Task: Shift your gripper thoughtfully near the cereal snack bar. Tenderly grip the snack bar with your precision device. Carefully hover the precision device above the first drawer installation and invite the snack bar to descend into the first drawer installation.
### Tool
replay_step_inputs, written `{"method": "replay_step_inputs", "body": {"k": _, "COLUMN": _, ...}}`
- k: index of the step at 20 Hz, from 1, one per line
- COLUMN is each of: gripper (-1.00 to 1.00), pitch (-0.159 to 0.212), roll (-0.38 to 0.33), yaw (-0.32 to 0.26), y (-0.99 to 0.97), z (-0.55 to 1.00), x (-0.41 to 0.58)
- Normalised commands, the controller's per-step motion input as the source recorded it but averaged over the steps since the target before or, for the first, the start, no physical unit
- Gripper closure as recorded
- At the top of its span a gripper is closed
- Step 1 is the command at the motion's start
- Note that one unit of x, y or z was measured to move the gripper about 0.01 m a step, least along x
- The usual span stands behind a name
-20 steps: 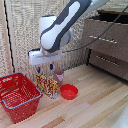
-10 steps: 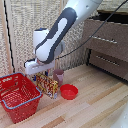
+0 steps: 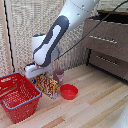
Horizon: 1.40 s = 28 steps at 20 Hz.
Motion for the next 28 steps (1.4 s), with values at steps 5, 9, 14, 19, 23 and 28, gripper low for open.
{"method": "replay_step_inputs", "body": {"k": 5, "gripper": 1.0, "pitch": 0.008, "roll": -0.045, "yaw": -0.083, "y": 0.03, "z": -0.03, "x": -0.271}}
{"method": "replay_step_inputs", "body": {"k": 9, "gripper": 1.0, "pitch": -0.048, "roll": 0.001, "yaw": -0.117, "y": -0.09, "z": 0.12, "x": -0.399}}
{"method": "replay_step_inputs", "body": {"k": 14, "gripper": 1.0, "pitch": -0.073, "roll": 0.009, "yaw": -0.045, "y": -0.12, "z": 0.15, "x": -0.331}}
{"method": "replay_step_inputs", "body": {"k": 19, "gripper": 1.0, "pitch": -0.061, "roll": 0.0, "yaw": 0.0, "y": 0.0, "z": 0.03, "x": -0.134}}
{"method": "replay_step_inputs", "body": {"k": 23, "gripper": 1.0, "pitch": 0.037, "roll": 0.044, "yaw": -0.01, "y": 0.0, "z": 0.48, "x": 0.069}}
{"method": "replay_step_inputs", "body": {"k": 28, "gripper": 1.0, "pitch": 0.103, "roll": 0.08, "yaw": -0.084, "y": 0.0, "z": 0.8, "x": 0.215}}
